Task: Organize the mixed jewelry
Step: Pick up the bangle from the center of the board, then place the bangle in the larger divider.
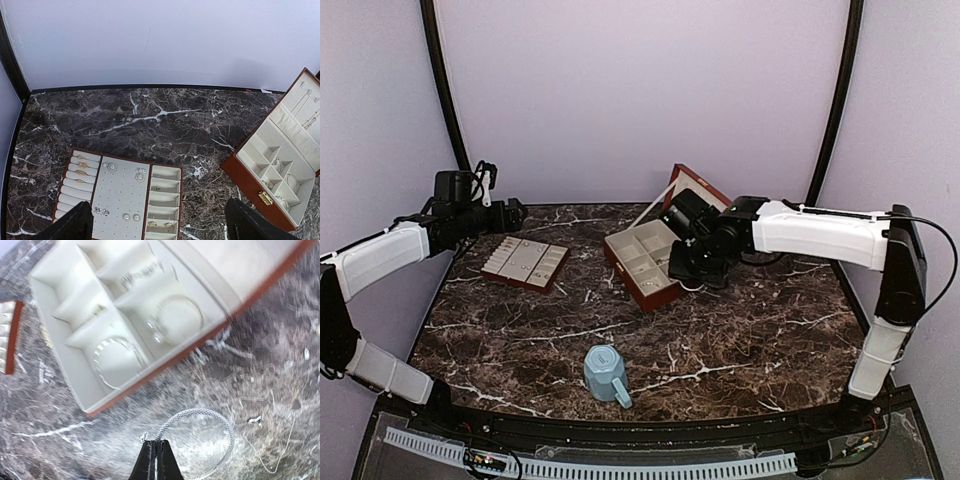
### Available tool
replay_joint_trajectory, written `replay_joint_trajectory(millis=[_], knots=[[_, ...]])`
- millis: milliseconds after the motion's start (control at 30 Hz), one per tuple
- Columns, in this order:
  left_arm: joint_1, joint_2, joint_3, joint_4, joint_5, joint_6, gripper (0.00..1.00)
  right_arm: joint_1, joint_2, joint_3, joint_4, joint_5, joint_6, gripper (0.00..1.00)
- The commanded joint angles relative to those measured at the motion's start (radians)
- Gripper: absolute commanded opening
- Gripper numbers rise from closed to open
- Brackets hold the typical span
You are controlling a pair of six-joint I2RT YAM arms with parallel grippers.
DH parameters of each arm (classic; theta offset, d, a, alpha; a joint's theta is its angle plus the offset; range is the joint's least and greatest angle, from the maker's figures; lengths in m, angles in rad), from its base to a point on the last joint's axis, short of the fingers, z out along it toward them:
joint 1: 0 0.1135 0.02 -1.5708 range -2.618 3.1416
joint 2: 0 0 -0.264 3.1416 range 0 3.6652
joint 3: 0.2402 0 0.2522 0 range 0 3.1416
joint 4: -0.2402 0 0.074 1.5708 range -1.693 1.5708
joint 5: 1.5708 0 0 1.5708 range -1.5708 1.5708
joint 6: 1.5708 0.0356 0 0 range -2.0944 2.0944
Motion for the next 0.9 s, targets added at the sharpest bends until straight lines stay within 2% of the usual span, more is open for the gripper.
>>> replay_joint_trajectory(millis=[0, 867], knots=[[-0.002, -0.007, -0.010, 0.017, -0.010, 0.001, 0.94, -0.025, 0.042, 0.084, -0.037, 0.037, -0.074, 0.00], [-0.002, 0.001, -0.010, 0.018, -0.027, 0.013, 0.94, -0.142, 0.283, 0.327, 0.066, -0.013, -0.301, 0.00]])
